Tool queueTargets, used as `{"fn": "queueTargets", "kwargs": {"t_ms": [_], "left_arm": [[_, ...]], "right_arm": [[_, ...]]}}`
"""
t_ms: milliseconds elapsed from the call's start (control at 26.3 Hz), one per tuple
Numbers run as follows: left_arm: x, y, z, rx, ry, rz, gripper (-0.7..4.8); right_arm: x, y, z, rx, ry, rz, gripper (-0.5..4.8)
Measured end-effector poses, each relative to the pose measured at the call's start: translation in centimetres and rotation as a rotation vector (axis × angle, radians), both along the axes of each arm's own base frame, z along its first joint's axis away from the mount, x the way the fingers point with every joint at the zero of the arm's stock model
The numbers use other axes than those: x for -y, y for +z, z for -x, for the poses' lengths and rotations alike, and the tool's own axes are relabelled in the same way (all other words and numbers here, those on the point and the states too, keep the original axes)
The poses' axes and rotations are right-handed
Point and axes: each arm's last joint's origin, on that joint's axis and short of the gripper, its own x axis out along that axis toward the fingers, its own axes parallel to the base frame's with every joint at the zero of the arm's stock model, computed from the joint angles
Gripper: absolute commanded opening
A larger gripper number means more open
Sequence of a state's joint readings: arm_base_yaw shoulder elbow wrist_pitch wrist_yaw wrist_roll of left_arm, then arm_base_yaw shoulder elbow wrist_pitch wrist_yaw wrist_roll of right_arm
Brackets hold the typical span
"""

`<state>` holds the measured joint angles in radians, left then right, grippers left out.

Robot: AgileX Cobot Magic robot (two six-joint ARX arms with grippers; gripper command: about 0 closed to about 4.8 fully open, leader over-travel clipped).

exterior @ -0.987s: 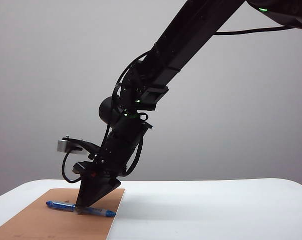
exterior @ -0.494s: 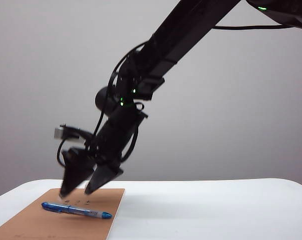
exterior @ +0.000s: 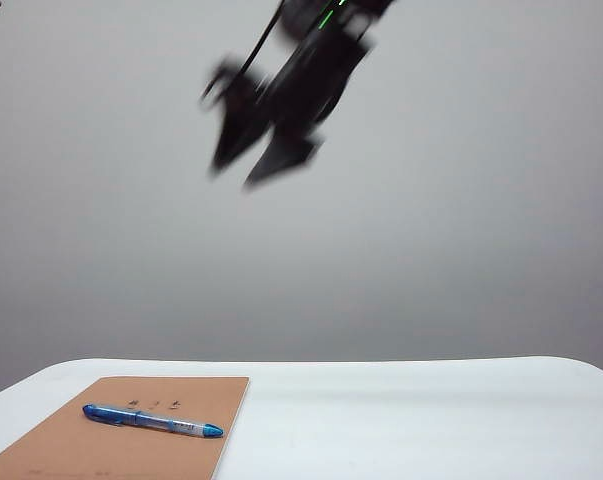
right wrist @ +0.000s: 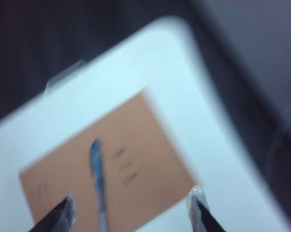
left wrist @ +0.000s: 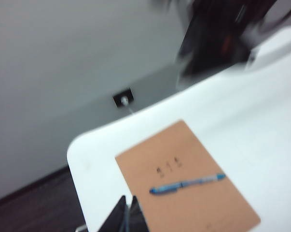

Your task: Pick up a pen on the table and place it on the notebook.

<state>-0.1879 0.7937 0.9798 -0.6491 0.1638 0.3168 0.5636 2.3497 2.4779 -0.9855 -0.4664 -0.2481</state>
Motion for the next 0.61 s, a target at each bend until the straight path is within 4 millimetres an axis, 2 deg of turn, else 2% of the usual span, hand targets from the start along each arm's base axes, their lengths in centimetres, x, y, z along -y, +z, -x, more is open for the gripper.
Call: {"fn": "queueTargets", "kwargs": {"t_ms": [38, 228, 304, 418, 494, 608], "left_arm": [[0.0, 0.2, -0.1, 0.021, 0.006, 0.017, -0.06], [-0.1, 0.8, -0.4, 0.071, 0.035, 0.072, -0.06], [-0.2, 1.0, -0.5, 0.089, 0.051, 0.092, -0.06], [-0.4, 1.3, -0.6, 0.110, 0.065, 0.107, -0.06], [-0.4, 1.3, -0.6, 0.110, 0.067, 0.114, -0.06], [-0.3, 1.3, -0.6, 0.107, 0.063, 0.119, -0.06]], "right_arm": [[2.3, 3.5, 0.2, 0.066, -0.055, -0.057, 3.13], [9.0, 13.5, 3.6, 0.299, -0.184, -0.160, 2.90], [12.7, 17.0, 5.4, 0.400, -0.270, -0.179, 2.90], [17.9, 20.3, 7.6, 0.487, -0.397, -0.183, 2.91], [21.1, 21.6, 9.2, 0.509, -0.484, -0.164, 2.91], [24.5, 22.8, 12.4, 0.496, -0.558, -0.129, 2.91]]}}
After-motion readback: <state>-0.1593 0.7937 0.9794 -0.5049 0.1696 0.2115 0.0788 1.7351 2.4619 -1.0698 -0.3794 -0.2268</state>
